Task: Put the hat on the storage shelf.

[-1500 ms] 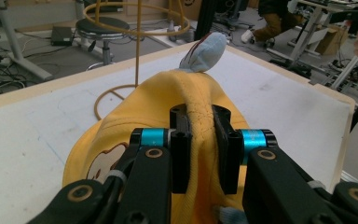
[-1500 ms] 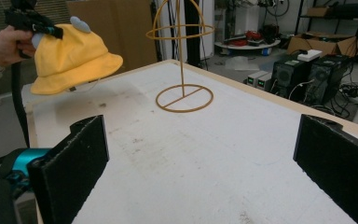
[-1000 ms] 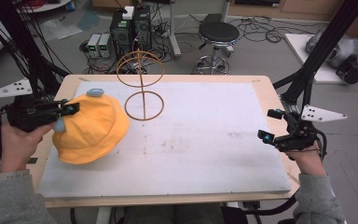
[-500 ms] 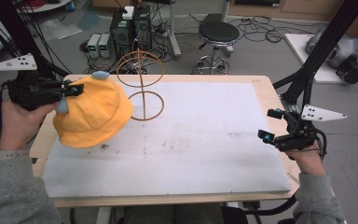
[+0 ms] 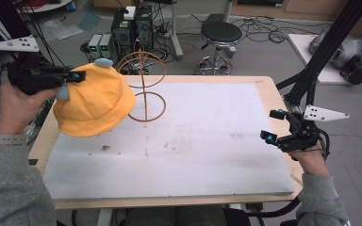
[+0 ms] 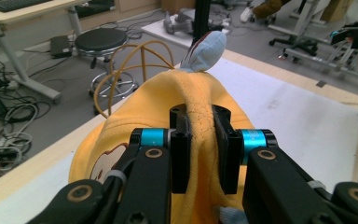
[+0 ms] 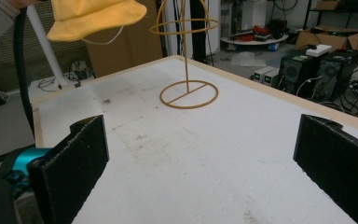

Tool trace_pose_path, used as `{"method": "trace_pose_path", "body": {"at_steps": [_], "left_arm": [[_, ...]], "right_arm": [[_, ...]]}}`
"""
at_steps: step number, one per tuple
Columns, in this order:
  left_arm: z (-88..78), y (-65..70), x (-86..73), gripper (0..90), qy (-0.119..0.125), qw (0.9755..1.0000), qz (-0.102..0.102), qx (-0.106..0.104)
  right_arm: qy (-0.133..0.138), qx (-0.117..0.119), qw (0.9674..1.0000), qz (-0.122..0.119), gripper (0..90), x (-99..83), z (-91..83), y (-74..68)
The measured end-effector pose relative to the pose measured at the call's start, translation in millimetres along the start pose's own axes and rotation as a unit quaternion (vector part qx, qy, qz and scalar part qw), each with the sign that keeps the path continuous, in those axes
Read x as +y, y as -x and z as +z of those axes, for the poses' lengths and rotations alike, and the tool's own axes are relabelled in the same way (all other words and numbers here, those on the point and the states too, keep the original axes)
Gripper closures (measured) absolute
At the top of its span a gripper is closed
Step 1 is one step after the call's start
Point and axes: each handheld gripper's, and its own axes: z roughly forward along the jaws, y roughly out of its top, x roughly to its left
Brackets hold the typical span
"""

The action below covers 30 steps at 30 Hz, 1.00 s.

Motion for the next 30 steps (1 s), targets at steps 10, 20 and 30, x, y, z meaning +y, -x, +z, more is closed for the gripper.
{"method": "trace_pose_path", "body": {"at_steps": [10, 20, 30], "left_arm": [[12.1, -10.8, 30.0, 79.1, -0.008, 0.9998, 0.02, 0.005], [24.9, -19.3, 52.4, 79.1, 0.011, 0.9997, 0.019, 0.005], [45.8, -31.7, 65.9, 79.0, 0.014, 0.9998, 0.015, -0.001]], "right_arm": [[0.003, 0.011, 0.9999, 0.007, 2.7, 0.9, -1.3, 2.1], [0.006, 0.009, 0.9999, 0.008, 2.7, 0.8, -3.0, 6.9], [0.007, 0.011, 0.9998, 0.013, 2.7, 0.7, -3.7, 7.6]]}}
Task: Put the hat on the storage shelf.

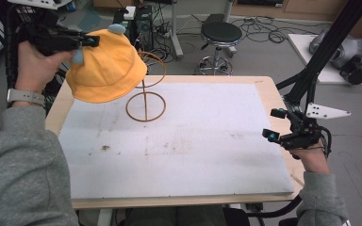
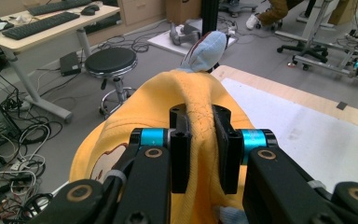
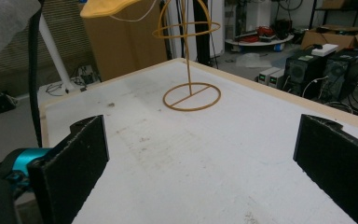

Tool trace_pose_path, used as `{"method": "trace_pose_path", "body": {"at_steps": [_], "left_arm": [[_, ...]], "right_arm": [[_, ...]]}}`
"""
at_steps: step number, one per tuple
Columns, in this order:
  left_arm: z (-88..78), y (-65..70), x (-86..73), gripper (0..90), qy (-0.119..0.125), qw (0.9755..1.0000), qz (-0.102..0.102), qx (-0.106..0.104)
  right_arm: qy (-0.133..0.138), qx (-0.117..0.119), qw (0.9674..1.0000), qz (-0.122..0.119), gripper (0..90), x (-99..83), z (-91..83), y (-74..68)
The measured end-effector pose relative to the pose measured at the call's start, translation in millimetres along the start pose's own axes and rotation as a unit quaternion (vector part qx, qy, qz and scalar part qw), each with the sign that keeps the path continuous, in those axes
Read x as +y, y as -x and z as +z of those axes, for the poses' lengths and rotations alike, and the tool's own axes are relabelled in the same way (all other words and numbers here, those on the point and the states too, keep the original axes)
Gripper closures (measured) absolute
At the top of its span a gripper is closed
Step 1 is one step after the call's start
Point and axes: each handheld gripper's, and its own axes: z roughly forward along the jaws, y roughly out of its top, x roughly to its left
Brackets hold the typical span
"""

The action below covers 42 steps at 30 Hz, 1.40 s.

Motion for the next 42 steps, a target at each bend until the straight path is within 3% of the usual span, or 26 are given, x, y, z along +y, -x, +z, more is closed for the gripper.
{"method": "trace_pose_path", "body": {"at_steps": [19, 42], "left_arm": [[48.2, -14.6, 11.1, 78.9, 0.005, 0.9999, -0.006, -0.012], [120.1, -23.3, -8.8, 78.7, -0.014, 0.9992, -0.024, -0.029]], "right_arm": [[-0.009, -0.002, 1.0, -0.003, 2.7, -1.1, 0.6, -1.5], [-0.013, -0.004, 0.9999, -0.006, 2.7, -2.7, -3.7, -5.0]]}}
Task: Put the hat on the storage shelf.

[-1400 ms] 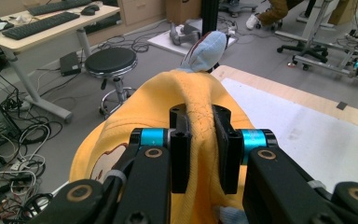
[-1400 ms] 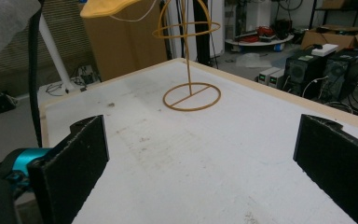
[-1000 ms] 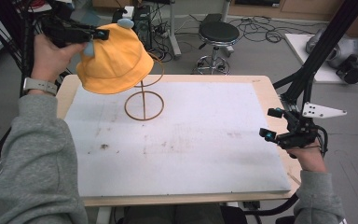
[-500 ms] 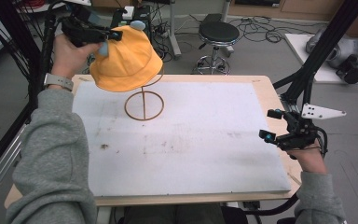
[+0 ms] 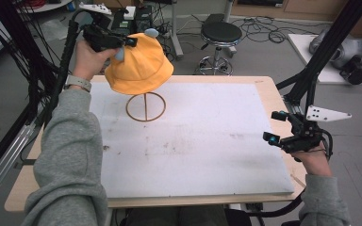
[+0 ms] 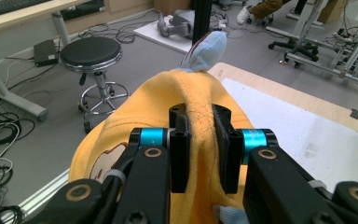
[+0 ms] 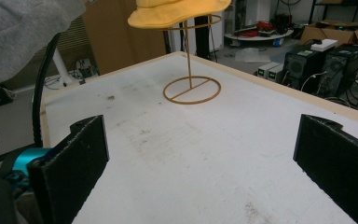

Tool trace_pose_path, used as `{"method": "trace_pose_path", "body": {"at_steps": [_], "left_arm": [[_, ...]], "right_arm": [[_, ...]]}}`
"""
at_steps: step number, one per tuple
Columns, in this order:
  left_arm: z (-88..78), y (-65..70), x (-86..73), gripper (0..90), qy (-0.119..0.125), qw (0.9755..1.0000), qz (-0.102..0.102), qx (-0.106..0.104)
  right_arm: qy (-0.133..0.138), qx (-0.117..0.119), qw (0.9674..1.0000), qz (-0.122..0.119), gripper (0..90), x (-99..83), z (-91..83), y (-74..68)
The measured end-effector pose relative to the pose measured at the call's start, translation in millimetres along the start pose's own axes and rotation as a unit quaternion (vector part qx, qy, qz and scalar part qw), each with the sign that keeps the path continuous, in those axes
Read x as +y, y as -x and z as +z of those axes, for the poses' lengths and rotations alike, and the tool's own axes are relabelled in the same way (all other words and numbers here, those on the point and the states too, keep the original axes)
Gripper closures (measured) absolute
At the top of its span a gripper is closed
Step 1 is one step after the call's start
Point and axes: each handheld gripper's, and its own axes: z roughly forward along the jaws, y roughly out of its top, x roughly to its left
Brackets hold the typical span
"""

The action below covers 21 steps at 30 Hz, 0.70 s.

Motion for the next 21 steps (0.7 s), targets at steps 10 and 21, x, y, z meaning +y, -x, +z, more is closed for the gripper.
{"method": "trace_pose_path", "body": {"at_steps": [10, 21], "left_arm": [[19.7, -1.9, -9.8, 78.5, -0.016, 0.9998, -0.004, 0.008], [25.6, -6.8, -14.0, 78.2, -0.024, 0.9996, -0.008, 0.01]], "right_arm": [[0.004, 0.001, 1.0, -0.001, 2.7, 0.5, -2.0, -1.1], [-0.005, -0.002, 1.0, -0.006, 2.7, -0.3, -0.2, -0.3]]}}
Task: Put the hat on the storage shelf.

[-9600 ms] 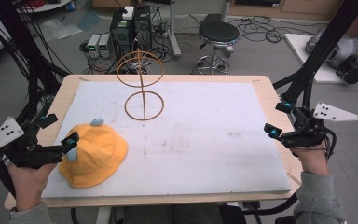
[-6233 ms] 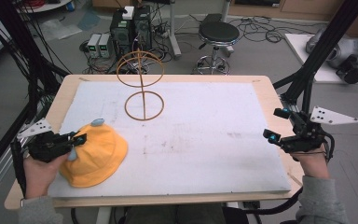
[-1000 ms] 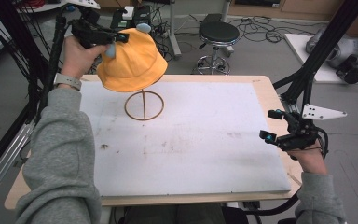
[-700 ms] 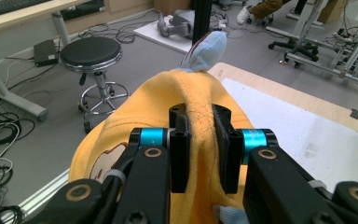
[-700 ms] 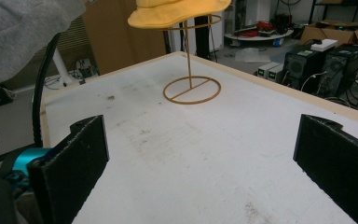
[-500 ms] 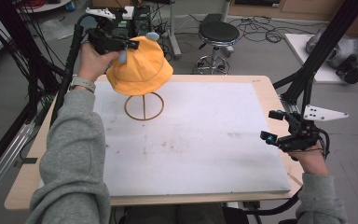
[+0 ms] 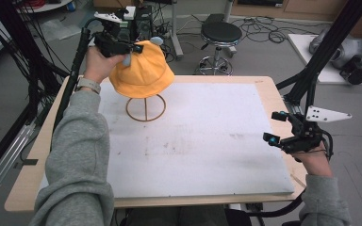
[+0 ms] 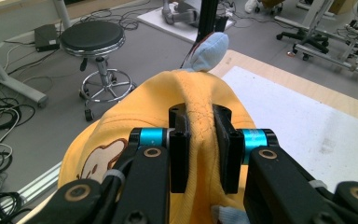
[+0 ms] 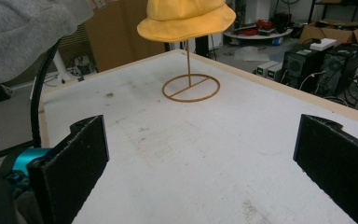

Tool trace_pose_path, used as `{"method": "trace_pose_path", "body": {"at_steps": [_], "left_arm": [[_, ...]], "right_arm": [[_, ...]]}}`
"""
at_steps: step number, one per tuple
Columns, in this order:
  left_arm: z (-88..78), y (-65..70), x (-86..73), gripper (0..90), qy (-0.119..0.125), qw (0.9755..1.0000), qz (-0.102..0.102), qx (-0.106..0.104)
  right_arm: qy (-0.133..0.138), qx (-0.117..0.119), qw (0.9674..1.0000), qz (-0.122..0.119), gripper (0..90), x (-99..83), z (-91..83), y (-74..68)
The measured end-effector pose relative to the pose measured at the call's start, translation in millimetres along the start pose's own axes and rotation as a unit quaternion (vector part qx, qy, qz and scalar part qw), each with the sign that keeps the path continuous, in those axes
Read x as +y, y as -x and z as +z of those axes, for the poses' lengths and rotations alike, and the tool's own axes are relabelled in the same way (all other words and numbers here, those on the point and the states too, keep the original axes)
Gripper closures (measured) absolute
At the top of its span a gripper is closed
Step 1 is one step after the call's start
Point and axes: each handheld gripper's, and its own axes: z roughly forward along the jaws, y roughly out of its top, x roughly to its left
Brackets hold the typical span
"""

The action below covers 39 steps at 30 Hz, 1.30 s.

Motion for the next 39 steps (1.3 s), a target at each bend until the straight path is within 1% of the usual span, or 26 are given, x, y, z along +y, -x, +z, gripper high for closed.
{"method": "trace_pose_path", "body": {"at_steps": [5, 7, 8, 9, 10, 11, 12, 13, 14, 15, 16, 17, 18, 19, 20, 22, 26, 28, 37, 38, 39], "left_arm": [[-0.2, -0.6, -0.4, 76.6, -0.001, 1.0, 0.0, 0.006], [-0.6, -0.8, -0.2, 74.4, 0.0, 0.9999, 0.0, 0.011], [-0.8, -1.0, 0.0, 67.0, 0.003, 0.9999, -0.002, 0.014], [-1.0, -1.3, 0.4, 67.0, 0.005, 0.9998, -0.005, 0.019], [-1.4, -2.2, 0.7, 55.9, 0.006, 0.9997, -0.01, 0.022], [-2.1, -3.2, 0.8, 55.9, 0.008, 0.9997, -0.015, 0.019], [-2.6, -3.7, 0.7, 49.6, 0.009, 0.9996, -0.019, 0.016], [-2.9, -3.7, 0.6, 46.0, 0.009, 0.9996, -0.02, 0.017], [-3.3, -4.3, 0.0, 43.0, 0.003, 0.9996, -0.024, 0.014], [-3.3, -4.3, 0.0, 40.7, 0.003, 0.9996, -0.024, 0.014], [-3.6, -4.6, -0.5, 40.7, -0.001, 0.9996, -0.027, 0.01], [-4.0, -4.2, -0.9, 35.4, -0.002, 0.9995, -0.03, 0.011], [-4.7, -3.8, -1.1, 35.4, -0.004, 0.9995, -0.029, 0.01], [-5.4, -2.9, -1.1, 32.8, -0.005, 0.9995, -0.03, 0.012], [-6.7, -1.7, -0.6, 29.0, -0.008, 0.9994, -0.031, 0.016], [-10.0, 0.3, 0.5, 20.1, -0.003, 0.9993, -0.034, 0.015], [-19.3, 4.8, 4.0, 16.9, 0.003, 0.9993, -0.034, 0.019], [-24.1, 6.5, 5.4, 13.5, 0.004, 0.999, -0.039, 0.021], [-49.9, 19.2, 11.8, 13.4, 0.005, 0.999, -0.029, 0.035], [-57.2, 22.2, 12.8, 13.4, 0.008, 0.9989, -0.027, 0.037], [-57.2, 22.2, 12.8, 13.4, 0.008, 0.9989, -0.027, 0.037]], "right_arm": [[-0.001, 0.002, 1.0, -0.001, 2.7, -0.1, 0.6, -0.4], [-0.001, 0.001, 1.0, 0.0, 2.7, 0.0, 0.8, -0.5], [-0.002, 0.002, 1.0, 0.0, 2.7, -0.1, 0.8, -0.7], [-0.002, 0.002, 1.0, 0.0, 2.7, -0.1, 0.8, -0.7], [-0.001, 0.002, 1.0, -0.001, 2.7, -0.1, 0.8, -0.6], [-0.001, 0.002, 1.0, -0.001, 2.7, -0.1, 0.8, -0.6], [-0.001, 0.002, 1.0, -0.001, 2.7, -0.1, 0.6, -0.4], [-0.002, 0.003, 1.0, 0.0, 2.7, -0.2, 0.5, -0.5], [-0.001, 0.002, 1.0, -0.001, 2.7, -0.2, 0.4, -0.2], [-0.001, 0.002, 1.0, -0.001, 2.7, -0.2, 0.4, -0.2], [-0.002, 0.002, 1.0, 0.0, 2.7, -0.2, 0.3, -0.1], [-0.003, 0.003, 1.0, 0.002, 2.7, -0.4, 0.3, -0.3], [-0.003, 0.003, 1.0, 0.002, 2.7, -0.4, 0.3, -0.2], [-0.004, 0.002, 1.0, 0.002, 2.7, -0.4, 0.4, -0.1], [-0.004, 0.003, 1.0, 0.001, 2.7, -0.6, 0.6, 0.1], [-0.005, 0.004, 1.0, 0.002, 2.7, -0.8, 1.3, 0.2], [-0.006, 0.005, 1.0, 0.0, 2.7, -0.9, 2.3, 0.3], [-0.006, 0.006, 1.0, 0.0, 2.7, -0.7, 3.2, -0.1], [-0.006, 0.01, 0.9999, -0.001, 2.7, -0.4, 5.8, -0.5], [-0.008, 0.012, 0.9999, 0.001, 2.7, -0.4, 5.9, -0.8], [-0.008, 0.012, 0.9999, 0.001, 2.7, -0.4, 5.9, -0.8]]}}
